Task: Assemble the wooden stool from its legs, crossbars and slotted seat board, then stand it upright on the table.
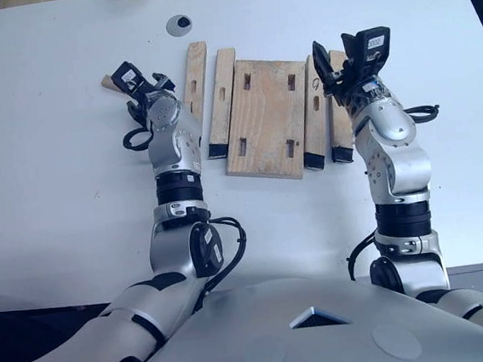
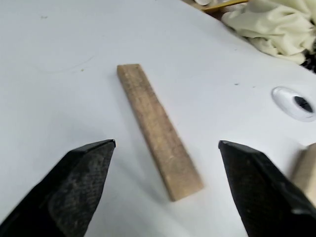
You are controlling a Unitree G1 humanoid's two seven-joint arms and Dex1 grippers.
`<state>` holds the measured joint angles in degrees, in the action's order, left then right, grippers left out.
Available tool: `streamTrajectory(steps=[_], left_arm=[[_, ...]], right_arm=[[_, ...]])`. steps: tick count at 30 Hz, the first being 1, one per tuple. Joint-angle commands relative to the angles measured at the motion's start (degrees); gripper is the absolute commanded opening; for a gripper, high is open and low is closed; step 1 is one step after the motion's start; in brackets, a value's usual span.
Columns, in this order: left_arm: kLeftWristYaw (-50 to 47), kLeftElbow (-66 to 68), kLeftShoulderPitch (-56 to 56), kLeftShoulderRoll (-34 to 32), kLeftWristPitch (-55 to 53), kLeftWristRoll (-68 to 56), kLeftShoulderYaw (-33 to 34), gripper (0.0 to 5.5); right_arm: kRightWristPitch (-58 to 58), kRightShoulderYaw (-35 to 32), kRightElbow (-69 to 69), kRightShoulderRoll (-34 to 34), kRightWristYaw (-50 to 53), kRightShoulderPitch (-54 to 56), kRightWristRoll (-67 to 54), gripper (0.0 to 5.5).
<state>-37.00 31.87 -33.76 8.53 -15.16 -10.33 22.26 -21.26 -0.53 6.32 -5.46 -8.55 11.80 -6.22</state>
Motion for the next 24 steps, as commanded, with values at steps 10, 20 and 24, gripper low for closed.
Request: streamTrajectory(steps=[10,20,24], left_arm=[[-10.6,29.2,-13.7,-6.1,-5.4,-11.2,13.2,3.31],[-16.8,37.3,-12.0,-9.6,-9.4,-15.7,19.7,1.61],[-18.2,37.9,-10.3,-11.1,-12.3,-16.9,20.8,1.25]], right_arm=[[2.2,0.6,-1.7,-0.7,-0.1,0.0,2.2,2.74],[3.5,0.8,-1.7,-1.3,0.2,0.5,3.4,2.74],[3.6,1.0,-1.3,-1.2,0.3,0.1,3.6,2.74]])
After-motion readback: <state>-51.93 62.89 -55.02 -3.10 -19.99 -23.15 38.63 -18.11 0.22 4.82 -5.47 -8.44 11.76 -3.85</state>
